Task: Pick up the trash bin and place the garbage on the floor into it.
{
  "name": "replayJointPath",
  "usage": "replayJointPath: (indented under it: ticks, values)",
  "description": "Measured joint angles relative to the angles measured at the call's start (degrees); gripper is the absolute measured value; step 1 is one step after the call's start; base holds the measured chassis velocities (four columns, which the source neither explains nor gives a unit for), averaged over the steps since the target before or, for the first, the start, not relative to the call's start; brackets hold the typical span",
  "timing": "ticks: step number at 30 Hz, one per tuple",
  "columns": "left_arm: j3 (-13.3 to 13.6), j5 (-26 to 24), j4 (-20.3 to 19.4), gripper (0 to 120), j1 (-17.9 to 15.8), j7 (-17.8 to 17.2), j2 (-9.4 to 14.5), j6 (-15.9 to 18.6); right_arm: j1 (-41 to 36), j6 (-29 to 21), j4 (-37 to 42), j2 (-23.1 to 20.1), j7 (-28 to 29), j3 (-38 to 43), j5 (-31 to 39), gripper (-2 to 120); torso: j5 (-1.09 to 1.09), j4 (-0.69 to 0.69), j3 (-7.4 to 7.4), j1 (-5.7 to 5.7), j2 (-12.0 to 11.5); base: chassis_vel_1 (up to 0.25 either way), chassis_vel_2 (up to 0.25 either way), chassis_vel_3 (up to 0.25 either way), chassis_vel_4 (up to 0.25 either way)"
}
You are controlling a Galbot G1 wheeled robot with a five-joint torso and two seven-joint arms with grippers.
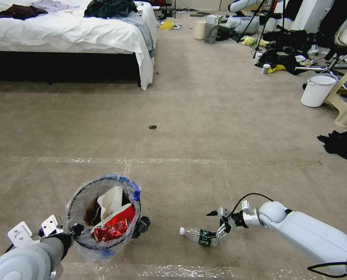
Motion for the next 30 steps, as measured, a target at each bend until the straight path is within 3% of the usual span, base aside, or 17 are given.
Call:
replayJointPath:
  ticks: [30]
  values:
    - [0.7,-0.5,1.5,0,-2.4,-0.1,0.6,-0.1,1.3,-0.6,-5.6,4.8,-0.2,-3.0,-1.3,100,0.01,0.0,0.0,0.0,0.0,0.0,0.0,0.0,0.0]
